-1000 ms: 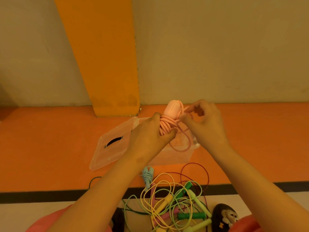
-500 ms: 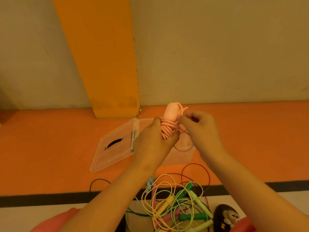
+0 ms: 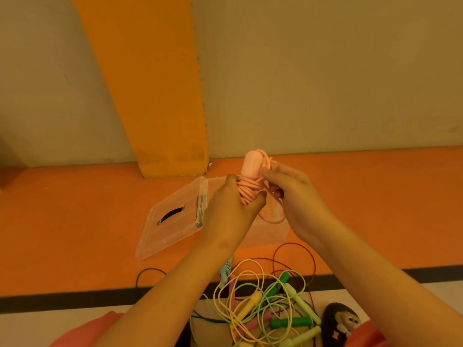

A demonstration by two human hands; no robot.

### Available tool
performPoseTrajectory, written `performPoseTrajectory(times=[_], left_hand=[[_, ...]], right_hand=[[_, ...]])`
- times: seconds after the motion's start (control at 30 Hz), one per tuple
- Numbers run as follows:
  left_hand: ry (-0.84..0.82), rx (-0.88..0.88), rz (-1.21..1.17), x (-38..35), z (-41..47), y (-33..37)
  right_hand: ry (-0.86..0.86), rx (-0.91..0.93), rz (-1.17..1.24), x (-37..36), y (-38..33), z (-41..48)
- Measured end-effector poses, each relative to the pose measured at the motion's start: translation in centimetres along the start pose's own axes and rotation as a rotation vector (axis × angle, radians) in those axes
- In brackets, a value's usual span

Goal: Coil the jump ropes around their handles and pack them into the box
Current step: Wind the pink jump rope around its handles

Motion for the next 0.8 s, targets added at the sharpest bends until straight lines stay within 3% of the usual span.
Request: performPoseTrajectory(times=[0.37, 0.67, 0.8], left_hand=[[-0.042, 0.036, 0.246, -0.1, 0.3, -0.9], [-0.078, 0.056, 0.459, -0.1, 0.2, -1.2], [-0.069, 0.063, 0.455, 0.2, 0.3, -1.3]], right_hand=[[0.063, 0.078, -0.409, 0.8, 0.1, 0.9], [0.232, 0.121, -1.298, 1.0, -0.9, 1.1], [0.255, 0.139, -1.384, 0.4, -1.1, 1.0]])
Point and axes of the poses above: each hand's wrist, its own z-axis towards the middle knuckle, its own x-axis out of the back of the hand, y = z × x, the point moved 2 cm from there along z, towards the middle knuckle, and after that the axes turned 12 degrees about -z, right-handed, at the moved point
